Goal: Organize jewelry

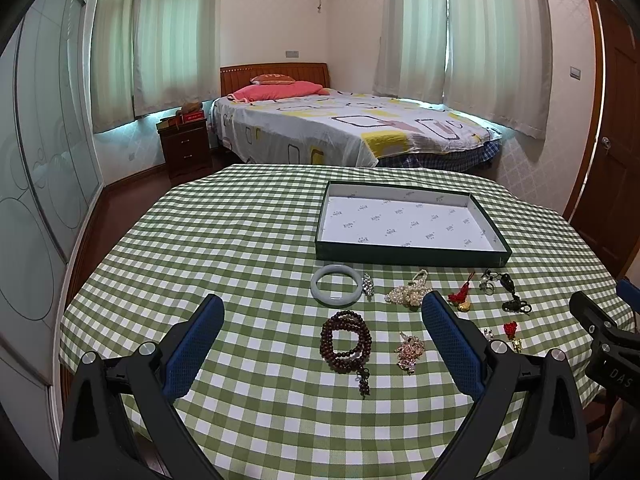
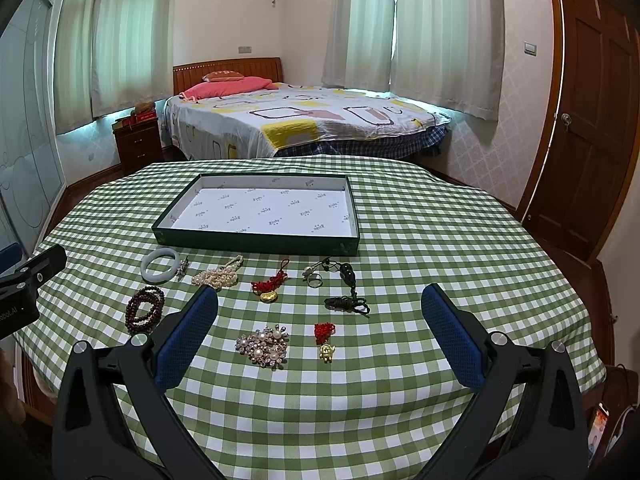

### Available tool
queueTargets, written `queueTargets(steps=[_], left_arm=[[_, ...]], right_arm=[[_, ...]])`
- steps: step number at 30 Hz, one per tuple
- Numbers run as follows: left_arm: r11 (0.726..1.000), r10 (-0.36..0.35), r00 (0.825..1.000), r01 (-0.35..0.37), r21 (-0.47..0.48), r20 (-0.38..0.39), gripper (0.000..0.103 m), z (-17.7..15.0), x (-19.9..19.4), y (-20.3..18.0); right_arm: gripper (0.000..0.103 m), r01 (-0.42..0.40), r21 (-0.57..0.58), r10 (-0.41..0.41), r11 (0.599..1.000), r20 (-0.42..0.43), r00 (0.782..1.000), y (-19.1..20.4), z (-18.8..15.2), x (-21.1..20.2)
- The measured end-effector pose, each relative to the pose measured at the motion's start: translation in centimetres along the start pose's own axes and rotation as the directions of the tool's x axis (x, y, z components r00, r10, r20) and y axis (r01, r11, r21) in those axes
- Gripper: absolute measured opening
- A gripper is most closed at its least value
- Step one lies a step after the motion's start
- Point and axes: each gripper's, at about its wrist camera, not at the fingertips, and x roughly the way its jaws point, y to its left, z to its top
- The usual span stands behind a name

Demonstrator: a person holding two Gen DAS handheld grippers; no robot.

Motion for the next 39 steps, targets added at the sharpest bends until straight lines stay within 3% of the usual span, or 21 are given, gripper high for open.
queueTargets(steps=[39], left_arm=[[1.000,0.002,1.000,-0.002,-0.003,-0.013,0.096,-0.48,0.19,0.06]], right_arm=[[0.099,-0.003,-0.001,0.003,1.000,0.001,1.000,0.25,-0.11,0.03]])
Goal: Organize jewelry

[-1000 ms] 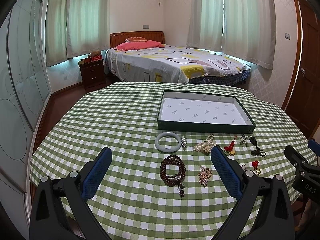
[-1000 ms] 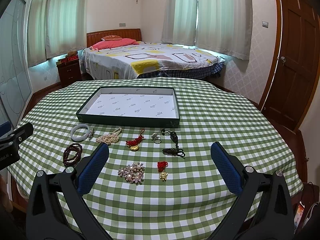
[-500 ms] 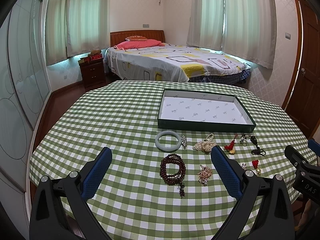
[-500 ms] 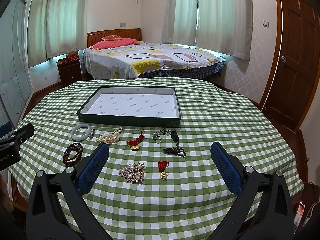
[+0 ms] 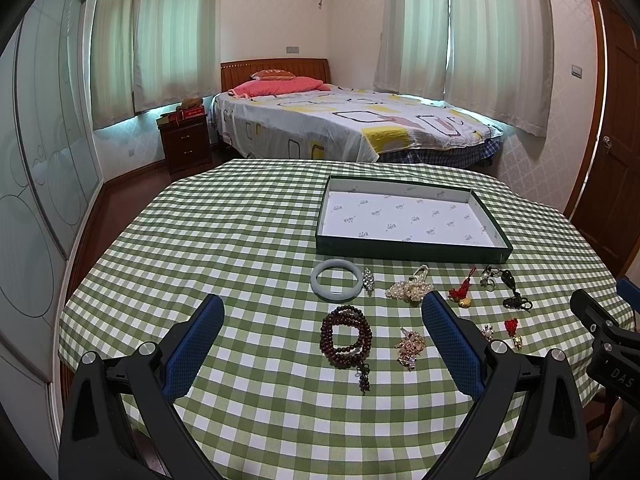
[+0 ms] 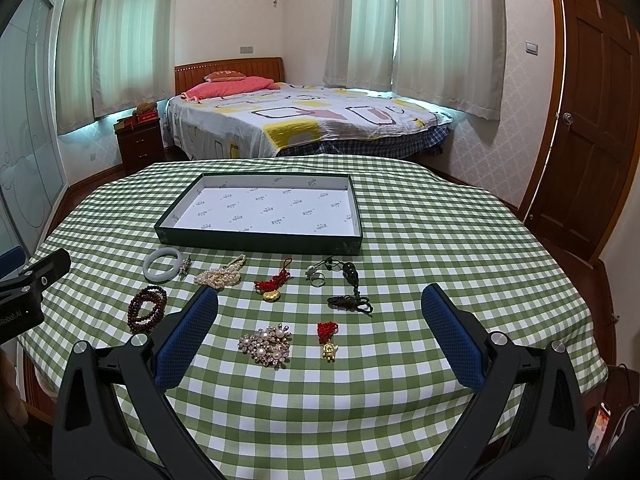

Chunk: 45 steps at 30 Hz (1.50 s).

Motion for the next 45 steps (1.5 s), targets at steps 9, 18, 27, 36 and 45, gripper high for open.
queueTargets(steps=[9,18,27,36,45], left_arm=[[1.000,0.000,1.000,0.000,0.000,-0.003,0.096,-0.1,0.0,0.0],[1.000,-0.002,1.000,0.003,0.002,-0.017,0.096,-0.2,0.3,0.1],[1.000,-0.015,0.999,0.015,-0.006,-0.045,0.096,-0.1,1.3,0.3],[0.998,-0.052,0.987,0.047,-0.032,-0.154,0.096,-1.4,4.4,0.8],[0.997,-0.082,0.964,0.078,-0.026,-0.254,0.096,-2.8,8.4,0.5]], right_arm=[[0.099,0.000,0.001,0.000,1.000,-0.001,1.000,0.0,0.0,0.0],[0.099,-0.001,0.001,0.001,1.000,-0.003,1.000,0.0,-0.1,0.1],[0.099,-0.009,0.003,0.009,1.000,-0.020,1.000,0.4,-0.6,0.8],[0.099,-0.027,0.011,0.028,1.000,-0.080,0.996,0.1,-1.4,3.5],[0.099,-0.032,0.024,0.035,0.999,-0.172,0.984,-0.2,-3.2,7.1]])
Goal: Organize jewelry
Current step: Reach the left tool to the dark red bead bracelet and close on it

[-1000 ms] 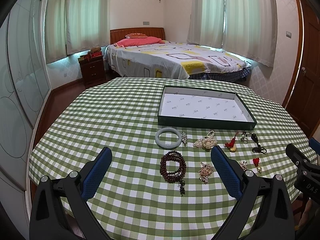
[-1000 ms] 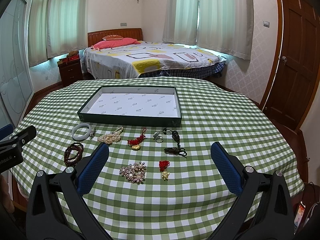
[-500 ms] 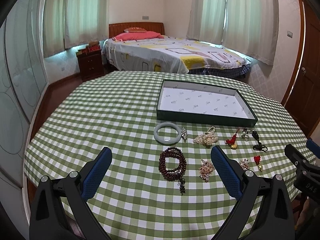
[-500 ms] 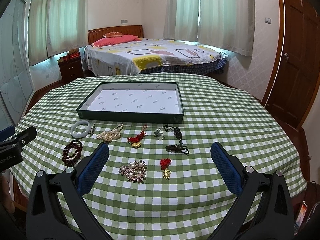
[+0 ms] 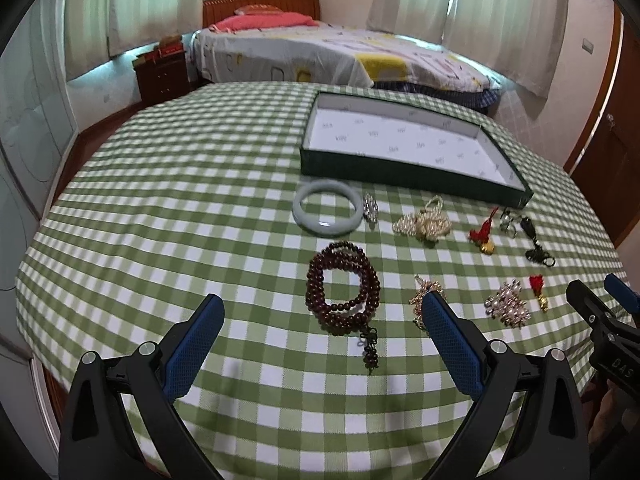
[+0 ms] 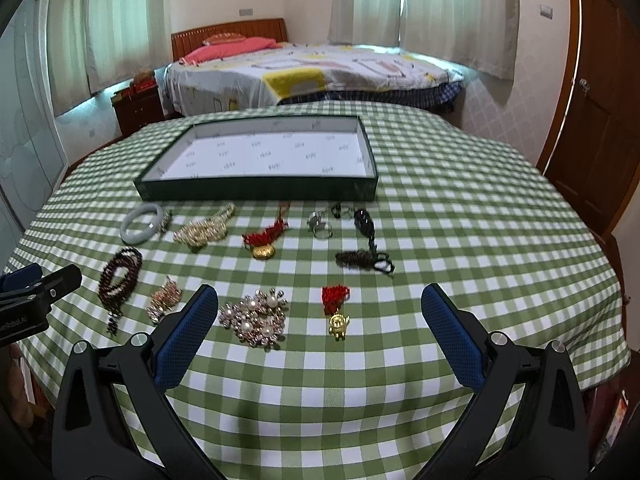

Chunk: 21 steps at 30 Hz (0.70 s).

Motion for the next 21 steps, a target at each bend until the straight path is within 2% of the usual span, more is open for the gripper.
queueTargets(steps=[7,13,14,15,17,21], left_arm=[[1.000,0.010,0.997,-0.010,0.000,-0.072,0.096,0.2,3.6,0.3],[1.000,0.014,0.995,-0.013,0.012,-0.103,0.094,0.3,5.6,0.3],[1.000,0.013,0.994,-0.012,0.012,-0.107,0.093,0.4,5.7,0.2],[1.000,0.010,0.994,-0.008,0.012,-0.111,0.082,0.4,6.0,0.3],[1.000,0.021,0.995,-0.019,0.020,-0.095,0.074,0.5,6.1,0.2],[0.999,0.028,0.996,-0.025,0.039,-0.085,0.073,0.7,6.3,0.0]], right_arm=[[0.099,-0.002,0.015,0.003,1.000,-0.061,0.998,-0.6,-0.6,2.3],[0.099,-0.017,0.042,0.021,0.999,-0.106,0.994,-1.1,-0.7,4.0],[0.099,-0.019,0.046,0.024,0.999,-0.107,0.994,-1.2,-0.7,4.1],[0.099,-0.021,0.048,0.026,0.999,-0.108,0.994,-1.3,-0.7,4.3],[0.099,-0.024,0.051,0.030,0.998,-0.110,0.993,-1.4,-0.7,4.5],[0.099,-0.030,0.052,0.036,0.998,-0.119,0.992,-1.4,-0.7,4.9]])
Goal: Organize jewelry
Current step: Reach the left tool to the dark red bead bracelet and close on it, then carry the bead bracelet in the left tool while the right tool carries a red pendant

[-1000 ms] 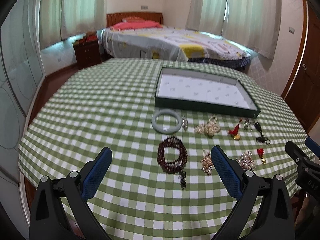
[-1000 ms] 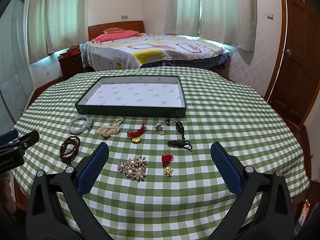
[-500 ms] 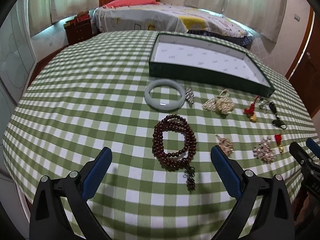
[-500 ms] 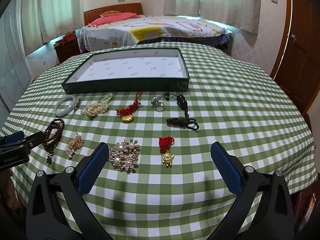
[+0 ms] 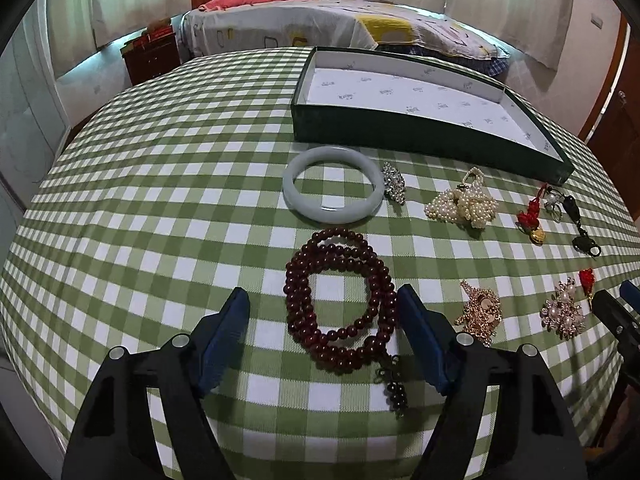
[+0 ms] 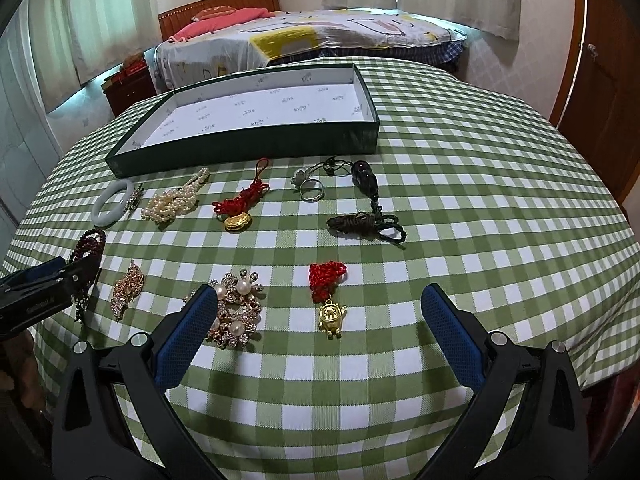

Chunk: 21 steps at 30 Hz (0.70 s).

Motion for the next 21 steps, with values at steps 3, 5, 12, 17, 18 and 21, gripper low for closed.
queueTargets(steps=[3,5,12,17,18,21], left_arm=[[1.000,-0.012,1.000,0.012,0.002,0.003,0.073,0.1,0.0,-0.1],[1.000,-0.006,1.000,0.006,0.006,0.006,0.073,0.1,0.0,-0.3],[0.999,0.026,0.999,-0.027,0.031,0.037,0.040,0.0,-0.2,-0.2],[0.999,0.026,0.998,-0.027,0.028,0.049,0.021,0.0,-0.3,0.1],[1.000,0.018,0.999,-0.019,0.023,0.049,0.019,0.0,-0.3,0.3],[1.000,0.015,0.999,-0.016,0.021,0.049,0.017,-0.1,-0.5,0.4]], right_arm=[[0.099,-0.003,-0.003,0.003,1.000,-0.007,1.000,0.0,0.0,0.2],[0.099,-0.005,-0.004,0.004,1.000,-0.007,1.000,0.0,0.0,0.3],[0.095,-0.002,0.021,0.002,1.000,-0.008,1.000,-0.7,0.1,0.6],[0.073,-0.021,0.034,0.022,0.999,-0.029,0.999,-1.2,0.3,1.3],[0.069,-0.020,0.032,0.021,0.999,-0.029,0.999,-1.2,0.3,1.3],[0.059,-0.028,0.032,0.029,0.999,-0.029,0.999,-1.3,0.4,1.6]])
